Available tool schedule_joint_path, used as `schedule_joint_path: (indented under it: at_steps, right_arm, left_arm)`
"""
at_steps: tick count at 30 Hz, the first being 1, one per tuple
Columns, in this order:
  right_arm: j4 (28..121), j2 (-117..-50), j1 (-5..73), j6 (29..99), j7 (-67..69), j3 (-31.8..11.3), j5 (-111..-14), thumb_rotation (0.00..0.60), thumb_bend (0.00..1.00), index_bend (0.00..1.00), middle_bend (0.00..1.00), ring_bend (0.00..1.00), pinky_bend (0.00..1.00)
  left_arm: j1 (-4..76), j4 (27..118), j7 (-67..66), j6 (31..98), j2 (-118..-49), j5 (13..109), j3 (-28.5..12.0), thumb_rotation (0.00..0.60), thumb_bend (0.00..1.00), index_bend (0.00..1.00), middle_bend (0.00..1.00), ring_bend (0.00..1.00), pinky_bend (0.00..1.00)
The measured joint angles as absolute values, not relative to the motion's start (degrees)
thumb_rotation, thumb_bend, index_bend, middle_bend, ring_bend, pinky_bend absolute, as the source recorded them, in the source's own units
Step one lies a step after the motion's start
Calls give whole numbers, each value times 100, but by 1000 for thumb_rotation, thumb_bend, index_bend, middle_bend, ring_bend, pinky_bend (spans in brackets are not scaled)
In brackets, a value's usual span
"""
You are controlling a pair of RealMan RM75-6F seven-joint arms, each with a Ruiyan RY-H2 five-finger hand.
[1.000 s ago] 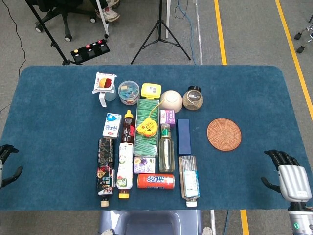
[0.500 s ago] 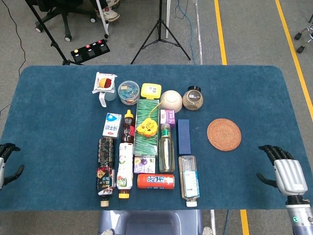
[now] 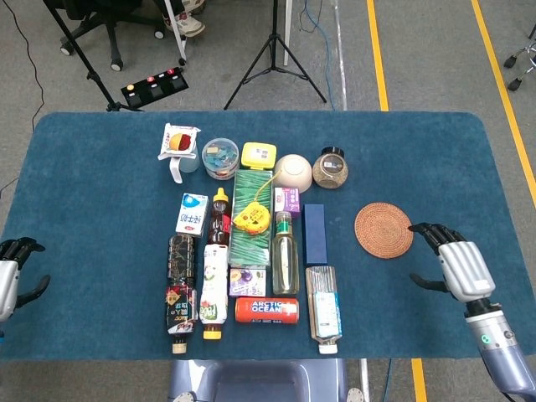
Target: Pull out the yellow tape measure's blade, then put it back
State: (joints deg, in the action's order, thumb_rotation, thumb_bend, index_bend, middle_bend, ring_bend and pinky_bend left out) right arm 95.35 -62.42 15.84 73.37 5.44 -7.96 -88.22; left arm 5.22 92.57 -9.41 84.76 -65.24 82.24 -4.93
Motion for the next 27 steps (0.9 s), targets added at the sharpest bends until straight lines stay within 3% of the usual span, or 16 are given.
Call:
schedule_joint_path:
  at_steps: [27]
  right_arm:
    - [8518, -6944, 4355, 5369, 1575, -1285, -9703, 600, 176, 213, 234, 227, 306]
  left_arm:
    - [726, 9315, -1218, 8140, -6508, 7962, -516, 600, 250, 327, 290, 224, 291]
